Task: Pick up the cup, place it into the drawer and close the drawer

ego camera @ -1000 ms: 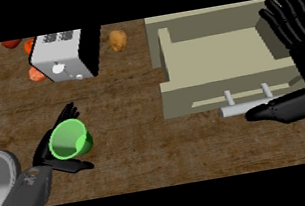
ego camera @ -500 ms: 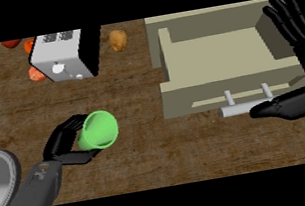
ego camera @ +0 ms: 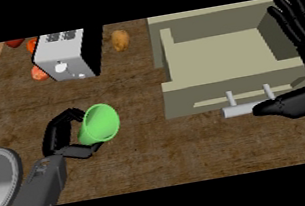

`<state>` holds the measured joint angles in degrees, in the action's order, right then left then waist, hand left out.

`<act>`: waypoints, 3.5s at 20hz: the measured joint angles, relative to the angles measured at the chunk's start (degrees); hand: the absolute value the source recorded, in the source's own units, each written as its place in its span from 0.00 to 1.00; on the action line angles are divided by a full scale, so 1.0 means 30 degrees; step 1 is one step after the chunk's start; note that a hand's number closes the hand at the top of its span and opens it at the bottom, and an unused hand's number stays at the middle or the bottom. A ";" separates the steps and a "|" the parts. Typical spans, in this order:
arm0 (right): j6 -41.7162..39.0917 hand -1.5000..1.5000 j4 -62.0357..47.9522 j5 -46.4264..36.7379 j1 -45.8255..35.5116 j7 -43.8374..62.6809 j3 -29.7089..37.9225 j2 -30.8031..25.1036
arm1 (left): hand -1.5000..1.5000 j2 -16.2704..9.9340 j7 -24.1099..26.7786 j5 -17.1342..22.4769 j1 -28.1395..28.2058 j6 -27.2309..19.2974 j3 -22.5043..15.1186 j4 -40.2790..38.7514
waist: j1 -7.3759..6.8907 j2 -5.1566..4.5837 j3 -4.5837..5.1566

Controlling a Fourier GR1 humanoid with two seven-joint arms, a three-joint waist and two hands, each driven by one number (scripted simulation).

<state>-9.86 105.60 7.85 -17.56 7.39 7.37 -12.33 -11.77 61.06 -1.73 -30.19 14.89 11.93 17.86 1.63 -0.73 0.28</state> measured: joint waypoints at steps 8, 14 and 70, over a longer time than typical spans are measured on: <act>-0.0069 0.00 0.0372 -0.0133 0.0726 -0.0077 0.0009 0.0001 | 1.00 0.0997 0.0121 0.2018 -0.0470 -0.1810 0.2095 0.0977 | -0.0217 0.0137 -0.0047; -0.0199 0.00 0.0292 -0.0352 0.1188 -0.0363 0.0058 -0.0042 | 1.00 0.1913 -0.1095 0.1907 -0.2070 -0.2219 0.1311 0.3164 | -0.0463 0.0269 -0.0089; -0.6092 1.00 -0.1504 0.3433 -0.2050 -0.0103 -0.3594 -0.0128 | 0.00 0.3921 -1.2692 1.0660 -1.4167 -0.9724 -0.9177 0.1589 | 0.3182 -0.0636 -0.0090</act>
<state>-28.14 101.09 18.15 -23.71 7.08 -3.41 -12.71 0.00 22.99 30.25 -72.69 -14.29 -15.61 22.63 11.18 -2.64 0.01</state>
